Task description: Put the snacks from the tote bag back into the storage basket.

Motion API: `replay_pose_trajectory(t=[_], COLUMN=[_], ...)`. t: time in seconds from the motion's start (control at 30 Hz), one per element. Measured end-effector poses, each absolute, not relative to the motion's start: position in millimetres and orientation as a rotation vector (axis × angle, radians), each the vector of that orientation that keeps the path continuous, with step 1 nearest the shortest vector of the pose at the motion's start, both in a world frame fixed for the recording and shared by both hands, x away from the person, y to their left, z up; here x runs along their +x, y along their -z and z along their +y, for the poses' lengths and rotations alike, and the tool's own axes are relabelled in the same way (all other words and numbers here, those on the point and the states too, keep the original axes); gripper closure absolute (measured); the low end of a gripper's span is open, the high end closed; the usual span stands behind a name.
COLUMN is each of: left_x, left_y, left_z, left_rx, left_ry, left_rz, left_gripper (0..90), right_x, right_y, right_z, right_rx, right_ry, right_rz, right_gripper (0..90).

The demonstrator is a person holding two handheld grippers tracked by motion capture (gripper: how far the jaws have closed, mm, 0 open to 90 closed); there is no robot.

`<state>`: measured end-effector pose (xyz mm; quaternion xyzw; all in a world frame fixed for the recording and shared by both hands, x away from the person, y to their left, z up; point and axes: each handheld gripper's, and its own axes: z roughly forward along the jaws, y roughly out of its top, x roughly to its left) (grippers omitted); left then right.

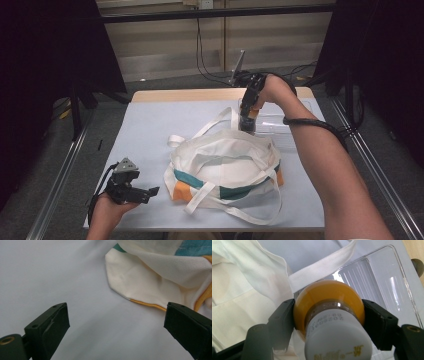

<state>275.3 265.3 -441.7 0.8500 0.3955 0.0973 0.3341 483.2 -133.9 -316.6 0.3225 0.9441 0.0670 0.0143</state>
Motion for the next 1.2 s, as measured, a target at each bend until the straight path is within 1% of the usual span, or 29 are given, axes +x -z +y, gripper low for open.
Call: replay_pose_trajectory(t=[0.4, 0.43, 0.47, 0.57, 0.83, 1.2], left_x=[275, 275, 275, 275, 275, 275], left_y=[443, 442, 442, 442, 442, 442], left_z=[264, 266, 265, 265, 265, 265], left_rx=[2.205, 2.228, 2.218, 2.220, 2.216, 2.218], left_ry=[-0.256, -0.231, -0.250, -0.253, -0.249, -0.248], left_rz=[1.035, 1.032, 1.035, 1.032, 1.034, 1.034], left_gripper=[5.8, 5.8, 5.7, 5.8, 5.7, 5.8], right_x=[484, 484, 484, 485, 485, 485], right_y=[321, 321, 321, 322, 329, 330], right_z=[-131, -131, -131, -131, -130, -129], right_rx=[0.977, 0.977, 0.976, 0.975, 0.968, 0.969], right_ry=[-0.197, -0.197, -0.196, -0.198, -0.187, -0.194], right_rz=[2.944, 2.944, 2.945, 2.945, 2.948, 2.947], right_gripper=[30.5, 30.5, 30.5, 30.5, 30.5, 30.5])
